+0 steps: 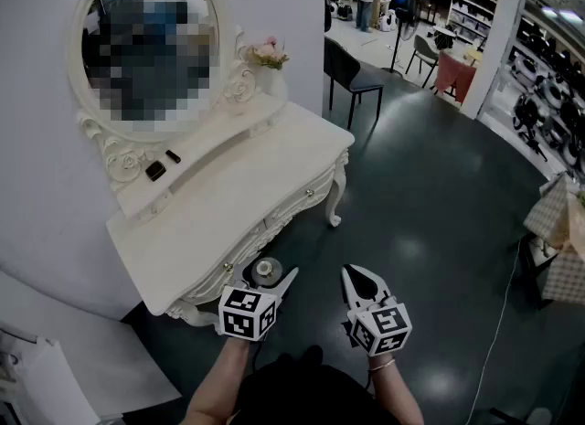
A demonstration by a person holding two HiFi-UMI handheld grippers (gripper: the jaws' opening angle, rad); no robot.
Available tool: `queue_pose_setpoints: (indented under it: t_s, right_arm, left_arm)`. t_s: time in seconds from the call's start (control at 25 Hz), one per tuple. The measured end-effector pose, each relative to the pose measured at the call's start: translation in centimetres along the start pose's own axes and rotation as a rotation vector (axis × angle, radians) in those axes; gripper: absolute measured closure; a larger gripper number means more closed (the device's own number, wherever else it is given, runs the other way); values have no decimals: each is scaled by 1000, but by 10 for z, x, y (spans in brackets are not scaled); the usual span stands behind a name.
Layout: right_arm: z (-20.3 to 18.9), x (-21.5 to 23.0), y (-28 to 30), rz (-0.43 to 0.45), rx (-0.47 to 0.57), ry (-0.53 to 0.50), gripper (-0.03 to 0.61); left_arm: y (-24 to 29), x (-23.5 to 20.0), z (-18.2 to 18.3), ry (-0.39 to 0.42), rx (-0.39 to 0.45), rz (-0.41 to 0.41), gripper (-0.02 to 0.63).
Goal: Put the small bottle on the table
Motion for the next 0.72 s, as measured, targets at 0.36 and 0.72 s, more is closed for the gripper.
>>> queue_pose_setpoints:
  t_s: [0.36, 0.72]
  right_arm:
    - [7, 6, 7, 18, 32, 1, 574]
    - [6, 13, 1, 26, 26, 31, 573]
  left_arm:
    - [8, 2, 1, -6, 11, 8, 270]
    - [7, 3, 10, -7, 26, 19, 270]
Point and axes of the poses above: the fingertips, and each gripper's own axes: y forward along the fingers, x to its right, z out of its top, the point moved 7 cm from there along -y, backward along the fingers, and after that the axes turned 2 degrees about -z, right-handed, at the moved point
